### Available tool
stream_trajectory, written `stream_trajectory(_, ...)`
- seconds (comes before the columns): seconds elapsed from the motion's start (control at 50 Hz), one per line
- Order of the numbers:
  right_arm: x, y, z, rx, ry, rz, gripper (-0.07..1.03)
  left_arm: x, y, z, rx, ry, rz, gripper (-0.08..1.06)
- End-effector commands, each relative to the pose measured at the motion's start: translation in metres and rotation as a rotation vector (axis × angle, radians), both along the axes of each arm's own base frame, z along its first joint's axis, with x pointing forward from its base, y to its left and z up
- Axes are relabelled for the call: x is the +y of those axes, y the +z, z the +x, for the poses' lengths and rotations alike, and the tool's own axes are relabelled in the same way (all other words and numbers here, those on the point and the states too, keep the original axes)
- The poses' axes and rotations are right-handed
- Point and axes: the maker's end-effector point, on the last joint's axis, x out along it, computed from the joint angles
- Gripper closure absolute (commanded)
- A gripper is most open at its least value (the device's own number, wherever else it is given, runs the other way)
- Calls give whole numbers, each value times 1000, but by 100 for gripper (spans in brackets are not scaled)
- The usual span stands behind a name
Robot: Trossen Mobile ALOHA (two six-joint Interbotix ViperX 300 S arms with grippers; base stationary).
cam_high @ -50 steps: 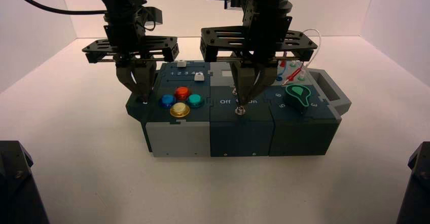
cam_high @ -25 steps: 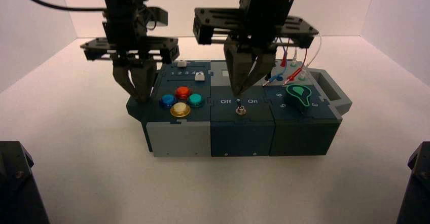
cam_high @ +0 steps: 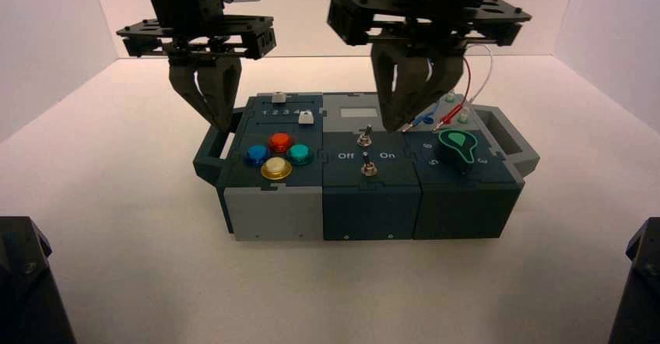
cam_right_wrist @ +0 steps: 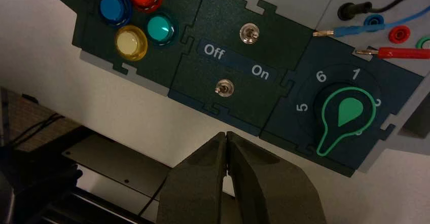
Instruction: Flip the bottom switch off with the right gripper.
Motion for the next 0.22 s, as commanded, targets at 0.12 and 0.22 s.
stream_trajectory(0.12, 1, 10, 1, -21, 4, 30, 98, -4, 12, 5, -40, -8, -26, 101)
stream_trajectory(0.22, 2, 9, 1, -21, 6, 30, 99, -5, 14, 6, -44, -11, -29, 101)
